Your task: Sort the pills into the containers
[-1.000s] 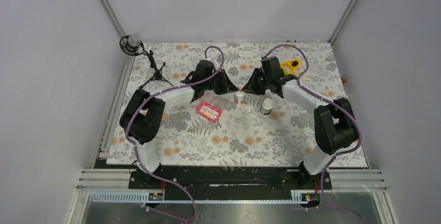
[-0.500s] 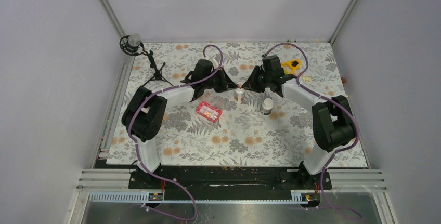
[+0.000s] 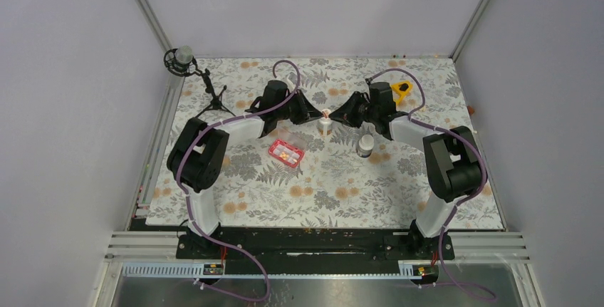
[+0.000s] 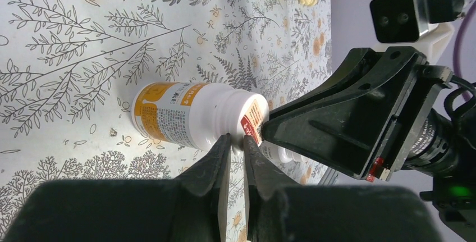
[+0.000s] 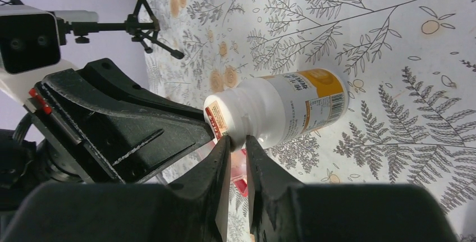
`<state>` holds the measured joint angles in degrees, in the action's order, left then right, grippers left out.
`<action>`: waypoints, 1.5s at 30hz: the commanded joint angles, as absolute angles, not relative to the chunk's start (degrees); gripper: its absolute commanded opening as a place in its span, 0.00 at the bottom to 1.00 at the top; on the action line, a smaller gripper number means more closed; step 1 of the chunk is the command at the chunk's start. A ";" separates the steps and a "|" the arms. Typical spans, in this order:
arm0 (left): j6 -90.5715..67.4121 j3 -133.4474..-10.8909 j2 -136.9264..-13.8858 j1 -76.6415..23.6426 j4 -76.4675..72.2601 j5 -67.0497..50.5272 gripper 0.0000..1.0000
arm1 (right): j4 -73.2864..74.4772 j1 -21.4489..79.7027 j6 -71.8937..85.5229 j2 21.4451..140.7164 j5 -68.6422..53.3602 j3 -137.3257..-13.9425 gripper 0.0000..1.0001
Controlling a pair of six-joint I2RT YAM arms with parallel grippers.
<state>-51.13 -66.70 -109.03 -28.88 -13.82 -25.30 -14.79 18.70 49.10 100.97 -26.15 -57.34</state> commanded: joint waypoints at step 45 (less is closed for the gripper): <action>-45.99 -67.32 -102.08 -27.99 -7.11 -22.76 0.51 | 20.06 21.18 33.07 101.65 -14.73 -83.09 0.53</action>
<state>-47.83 -67.85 -105.43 -28.38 -5.93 -24.86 19.42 20.69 34.46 105.06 -17.21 -83.61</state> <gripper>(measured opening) 0.506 0.525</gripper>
